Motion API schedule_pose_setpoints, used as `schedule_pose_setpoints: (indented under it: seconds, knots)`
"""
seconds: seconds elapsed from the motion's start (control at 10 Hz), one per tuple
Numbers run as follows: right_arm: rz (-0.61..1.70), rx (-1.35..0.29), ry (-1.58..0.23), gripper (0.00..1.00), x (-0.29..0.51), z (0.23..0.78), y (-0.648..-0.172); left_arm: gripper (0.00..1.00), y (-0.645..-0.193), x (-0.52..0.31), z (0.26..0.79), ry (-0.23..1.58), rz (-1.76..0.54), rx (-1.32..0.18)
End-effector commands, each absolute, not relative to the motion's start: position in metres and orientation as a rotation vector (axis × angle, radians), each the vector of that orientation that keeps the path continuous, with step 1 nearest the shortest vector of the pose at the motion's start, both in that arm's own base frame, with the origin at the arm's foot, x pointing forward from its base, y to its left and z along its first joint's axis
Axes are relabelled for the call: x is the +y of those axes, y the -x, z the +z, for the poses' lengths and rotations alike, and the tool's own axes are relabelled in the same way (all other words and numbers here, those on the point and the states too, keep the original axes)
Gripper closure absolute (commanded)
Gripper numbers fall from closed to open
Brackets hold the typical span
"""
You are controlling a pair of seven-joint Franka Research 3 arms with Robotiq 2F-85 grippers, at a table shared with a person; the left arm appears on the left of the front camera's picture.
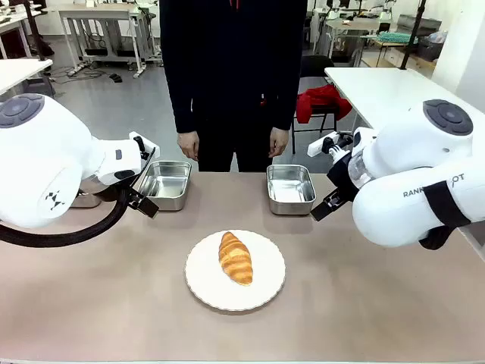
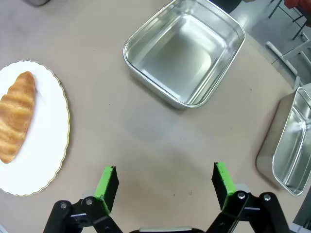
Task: Place the bread in the container.
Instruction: Place the Butter Roll into the Airtight Container indicated by the human.
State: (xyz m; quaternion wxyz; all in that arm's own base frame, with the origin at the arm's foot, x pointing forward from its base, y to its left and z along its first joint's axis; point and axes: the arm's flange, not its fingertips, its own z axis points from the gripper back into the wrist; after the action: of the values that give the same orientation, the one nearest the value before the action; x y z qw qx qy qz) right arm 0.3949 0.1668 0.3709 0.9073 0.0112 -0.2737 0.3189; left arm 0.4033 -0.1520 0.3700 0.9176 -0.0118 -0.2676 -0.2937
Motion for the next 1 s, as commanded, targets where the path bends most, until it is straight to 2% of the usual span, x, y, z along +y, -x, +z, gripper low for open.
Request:
schedule_pose_setpoints:
  seconds: [0.0, 0.9]
  knots:
    - [0.658, -0.565, -0.023, 0.00, 0.1668, 0.3709, -0.3949, 0.00, -0.4033, -0.1520, 0.3701, 0.024, -0.604, -0.551]
    - [0.659, -0.565, -0.023, 0.00, 0.1669, 0.3708, -0.3949, 0.00, -0.4032, -0.1522, 0.3700, 0.024, -0.604, -0.550]
